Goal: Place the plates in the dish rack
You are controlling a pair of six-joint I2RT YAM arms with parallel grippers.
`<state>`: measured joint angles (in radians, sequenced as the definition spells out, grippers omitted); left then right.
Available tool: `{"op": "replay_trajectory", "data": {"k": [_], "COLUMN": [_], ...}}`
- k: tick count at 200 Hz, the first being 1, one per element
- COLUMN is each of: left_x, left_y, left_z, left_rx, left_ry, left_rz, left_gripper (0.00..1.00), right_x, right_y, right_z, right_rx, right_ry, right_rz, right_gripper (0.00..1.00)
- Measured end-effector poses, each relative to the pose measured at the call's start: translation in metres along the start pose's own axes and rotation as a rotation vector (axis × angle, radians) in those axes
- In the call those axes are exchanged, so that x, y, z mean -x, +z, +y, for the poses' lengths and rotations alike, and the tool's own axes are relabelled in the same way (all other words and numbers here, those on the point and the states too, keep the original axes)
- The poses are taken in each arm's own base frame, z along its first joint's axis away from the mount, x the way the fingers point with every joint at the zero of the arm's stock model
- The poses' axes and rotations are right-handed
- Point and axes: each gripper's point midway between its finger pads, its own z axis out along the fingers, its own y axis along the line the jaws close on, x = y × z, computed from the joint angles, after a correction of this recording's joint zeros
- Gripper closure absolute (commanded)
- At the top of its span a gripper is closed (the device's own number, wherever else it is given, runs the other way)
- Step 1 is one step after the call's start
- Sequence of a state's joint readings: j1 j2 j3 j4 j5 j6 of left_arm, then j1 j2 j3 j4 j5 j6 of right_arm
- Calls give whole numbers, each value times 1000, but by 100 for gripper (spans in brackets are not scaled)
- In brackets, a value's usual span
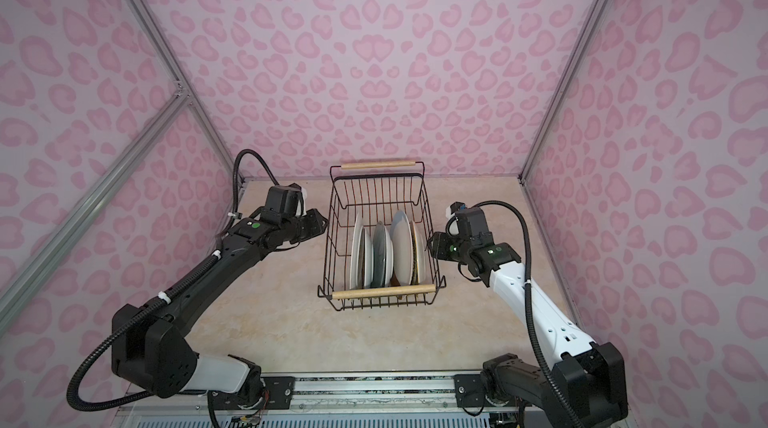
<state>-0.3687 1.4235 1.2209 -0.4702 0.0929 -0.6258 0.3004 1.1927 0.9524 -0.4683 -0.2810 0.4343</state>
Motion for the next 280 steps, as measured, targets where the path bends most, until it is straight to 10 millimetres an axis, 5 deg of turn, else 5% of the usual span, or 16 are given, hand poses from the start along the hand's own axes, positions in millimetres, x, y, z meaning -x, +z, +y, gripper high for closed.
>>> {"op": "replay_trajectory", "data": {"k": [24,37,62,71,75,102,137,192,232,280], "left_x": [11,22,42,48,51,51,34,-5,-8,3], "left_y": [-24,-44,-91,-108,-115,-138,-130,-82,-53,-49], "left_z": [-4,-8,-11,-8,-7,28,93,178,201,221], "left_rx": [-10,-26,-49,-45,-42,54,253,511,584,596], "left_ry": [5,5,9,7,9,-22,-55,-36,49,95], "left_rz": [-50,-99,-225,-285,-315,-457,-570,-633,-650,-714], "left_gripper": [66,63,36,17,0,3,3,3,3,3], "right_x": [13,24,48,57,60,75,78,41,17,7], "right_y": [-17,-31,-65,-78,-84,-109,-114,-77,-57,-44], "right_z": [5,6,5,3,2,-19,-71,-136,-167,-187], "right_rx": [9,4,-27,-45,-53,-144,-303,-416,-486,-554], "right_ry": [-6,-5,-8,-8,-6,21,90,89,24,-36], "right_rz": [-60,-104,-225,-276,-297,-403,-479,-526,-592,-659], "right_gripper": [24,3,2,2,2,2,2,2,2,2]}}
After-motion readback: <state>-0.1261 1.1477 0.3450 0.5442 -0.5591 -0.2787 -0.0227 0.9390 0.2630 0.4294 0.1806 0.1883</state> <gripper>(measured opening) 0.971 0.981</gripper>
